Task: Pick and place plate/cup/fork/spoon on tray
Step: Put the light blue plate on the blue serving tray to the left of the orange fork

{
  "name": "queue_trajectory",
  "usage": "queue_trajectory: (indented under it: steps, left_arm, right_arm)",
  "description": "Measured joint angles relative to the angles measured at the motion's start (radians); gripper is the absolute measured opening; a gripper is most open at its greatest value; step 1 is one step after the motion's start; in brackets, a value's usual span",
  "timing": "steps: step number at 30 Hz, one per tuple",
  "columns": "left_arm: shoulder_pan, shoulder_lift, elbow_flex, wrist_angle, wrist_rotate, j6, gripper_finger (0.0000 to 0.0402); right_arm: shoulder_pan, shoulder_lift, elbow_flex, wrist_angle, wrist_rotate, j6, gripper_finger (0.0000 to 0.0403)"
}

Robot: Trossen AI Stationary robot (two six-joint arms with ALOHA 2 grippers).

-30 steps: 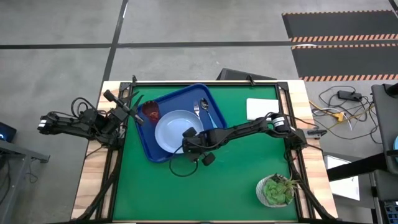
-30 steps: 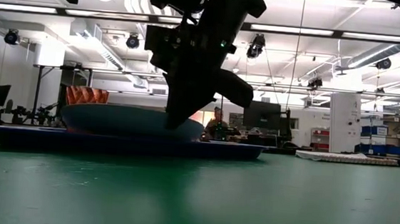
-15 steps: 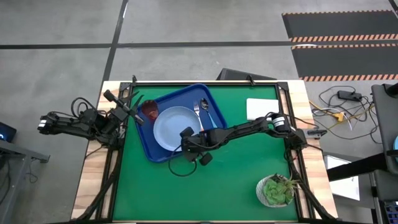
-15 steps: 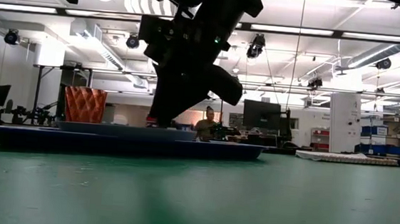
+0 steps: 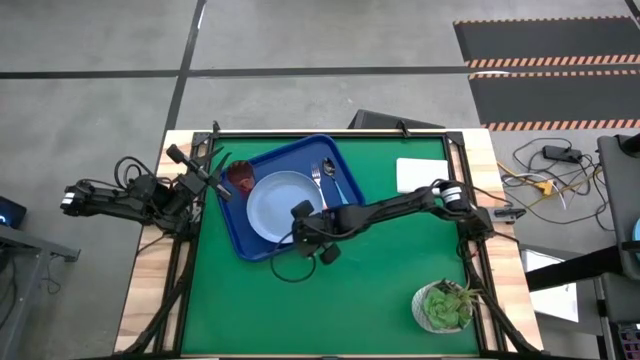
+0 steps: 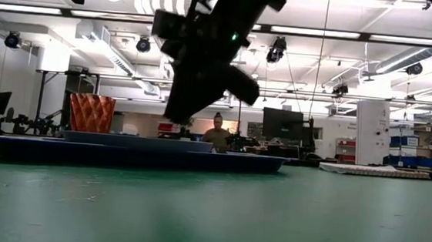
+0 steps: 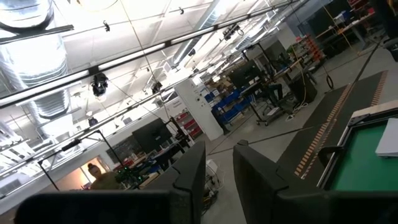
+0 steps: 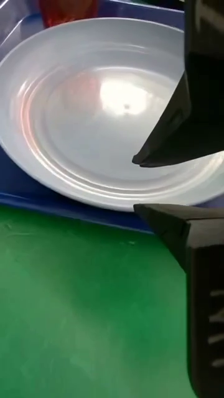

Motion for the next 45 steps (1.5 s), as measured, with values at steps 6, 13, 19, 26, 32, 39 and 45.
queue_trajectory:
  steps: [6, 13, 19, 26, 32, 39, 45]
  left_arm:
    - [0.0, 0.0, 0.0, 0.0, 0.0, 0.0, 0.0063]
    - [0.0, 0.0, 0.0, 0.0, 0.0, 0.0, 0.0063]
    - [0.0, 0.0, 0.0, 0.0, 0.0, 0.0, 0.0063]
    - [0.0, 0.0, 0.0, 0.0, 0.0, 0.0, 0.0063]
    - [0.0, 0.0, 0.0, 0.0, 0.0, 0.0, 0.0063]
    - [0.0, 0.0, 0.0, 0.0, 0.0, 0.0, 0.0063]
    - [0.0, 0.0, 0.0, 0.0, 0.0, 0.0, 0.0063]
  right_arm:
    - [0.001, -0.063, 0.0, -0.105, 0.0, 0.137, 0.0063]
    - [-0.034, -0.084, -0.021, -0.227, -0.081, 0.336, 0.0012]
    - [-0.055, -0.083, -0.115, -0.136, -0.095, 0.337, 0.0009]
    - [-0.091, -0.072, -0.166, -0.016, -0.077, 0.292, 0.0009]
    - [-0.104, -0.051, -0.166, 0.094, -0.079, 0.235, 0.0009]
    - [-0.104, -0.07, -0.135, 0.049, -0.079, 0.243, 0.0009]
    - [-0.104, -0.089, -0.122, 0.042, -0.079, 0.27, 0.0009]
